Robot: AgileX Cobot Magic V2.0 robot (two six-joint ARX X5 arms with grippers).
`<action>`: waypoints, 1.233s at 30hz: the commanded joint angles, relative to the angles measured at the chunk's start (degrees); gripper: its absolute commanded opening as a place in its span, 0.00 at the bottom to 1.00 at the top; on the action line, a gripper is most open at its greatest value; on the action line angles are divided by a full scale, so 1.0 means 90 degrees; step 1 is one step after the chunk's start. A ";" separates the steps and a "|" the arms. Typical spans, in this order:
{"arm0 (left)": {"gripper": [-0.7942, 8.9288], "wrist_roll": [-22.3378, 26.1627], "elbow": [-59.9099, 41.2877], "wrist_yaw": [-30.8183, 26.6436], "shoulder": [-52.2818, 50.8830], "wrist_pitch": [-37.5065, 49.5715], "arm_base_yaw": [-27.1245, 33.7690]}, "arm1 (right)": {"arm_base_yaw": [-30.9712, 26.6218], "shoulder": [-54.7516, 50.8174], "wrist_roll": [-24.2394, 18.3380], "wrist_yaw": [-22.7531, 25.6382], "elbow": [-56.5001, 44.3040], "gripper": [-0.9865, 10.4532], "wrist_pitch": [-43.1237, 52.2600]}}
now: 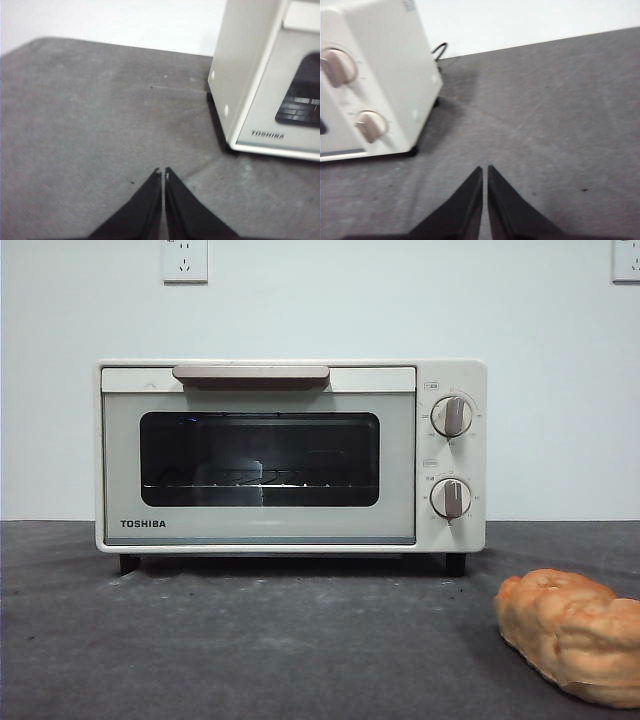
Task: The left arm flap open the oven, the right arm pick bread and place it into oven, the left arm flap close the oven
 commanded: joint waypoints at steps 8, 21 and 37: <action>0.10 -0.2431 0.0214 0.0301 -0.0010 0.0034 -0.0007 | -0.0007 -0.0010 0.0826 -0.0257 0.0163 0.10 -0.0039; 0.10 -0.1783 0.2647 0.0695 0.0782 -0.1435 -0.0007 | -0.0005 0.0430 0.0782 -0.0364 0.2081 0.10 -0.0483; 0.10 0.0245 0.5338 0.2540 0.3264 -0.3859 -0.0015 | -0.0005 0.3172 -0.1270 -0.1746 0.5411 0.10 -0.4376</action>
